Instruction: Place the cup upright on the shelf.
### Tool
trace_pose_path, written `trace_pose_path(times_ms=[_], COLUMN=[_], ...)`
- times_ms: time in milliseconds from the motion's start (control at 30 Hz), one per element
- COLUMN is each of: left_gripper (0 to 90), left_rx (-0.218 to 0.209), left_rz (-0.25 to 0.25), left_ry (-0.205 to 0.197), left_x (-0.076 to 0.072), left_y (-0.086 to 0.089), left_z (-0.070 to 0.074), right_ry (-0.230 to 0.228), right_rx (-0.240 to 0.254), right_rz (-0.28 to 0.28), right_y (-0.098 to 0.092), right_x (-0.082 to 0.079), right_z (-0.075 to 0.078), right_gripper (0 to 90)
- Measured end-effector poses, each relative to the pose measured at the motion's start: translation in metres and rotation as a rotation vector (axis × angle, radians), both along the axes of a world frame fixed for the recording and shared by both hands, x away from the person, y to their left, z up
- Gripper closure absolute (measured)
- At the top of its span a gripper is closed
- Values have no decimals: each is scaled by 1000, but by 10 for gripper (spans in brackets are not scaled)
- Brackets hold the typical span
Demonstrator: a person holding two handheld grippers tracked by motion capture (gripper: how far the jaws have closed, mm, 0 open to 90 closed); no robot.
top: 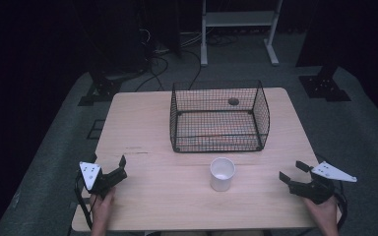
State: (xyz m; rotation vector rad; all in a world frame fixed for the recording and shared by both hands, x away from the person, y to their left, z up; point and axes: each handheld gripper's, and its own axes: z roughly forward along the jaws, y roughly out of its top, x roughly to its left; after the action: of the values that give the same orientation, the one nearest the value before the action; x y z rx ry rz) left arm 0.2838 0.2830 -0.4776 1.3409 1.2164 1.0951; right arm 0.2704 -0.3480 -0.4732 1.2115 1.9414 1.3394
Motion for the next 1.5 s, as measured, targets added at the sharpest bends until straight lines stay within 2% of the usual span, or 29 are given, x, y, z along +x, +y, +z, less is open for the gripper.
trace_pose_path(times_ms=[133, 233, 433, 933, 1133, 1500], left_gripper=[0, 0, 0, 0, 0, 0], left_rx=[7, 8, 5, 5, 8, 11], left_rz=[-4, -4, -6, -10, -10, -10], left_ry=[0, -1, -2, -5, -3, -4], left_x=[0, 0, 0, -1, -1, -1], left_y=[-1, -1, -1, -1, -1, -1], left_z=[0, 0, 0, 0, 0, 0], right_ry=[7, 13, -4, -5, -10, -29], right_rx=[8, -7, -4, 12, -10, -46], right_rz=[-3, -10, -5, 29, 50, 104], right_y=[-1, 1, 6, 17, 24, 41], right_x=[0, 0, -3, -8, -10, 0], right_z=[0, 0, 4, 10, 13, 25], right_gripper=[155, 152, 145, 138, 138, 138])
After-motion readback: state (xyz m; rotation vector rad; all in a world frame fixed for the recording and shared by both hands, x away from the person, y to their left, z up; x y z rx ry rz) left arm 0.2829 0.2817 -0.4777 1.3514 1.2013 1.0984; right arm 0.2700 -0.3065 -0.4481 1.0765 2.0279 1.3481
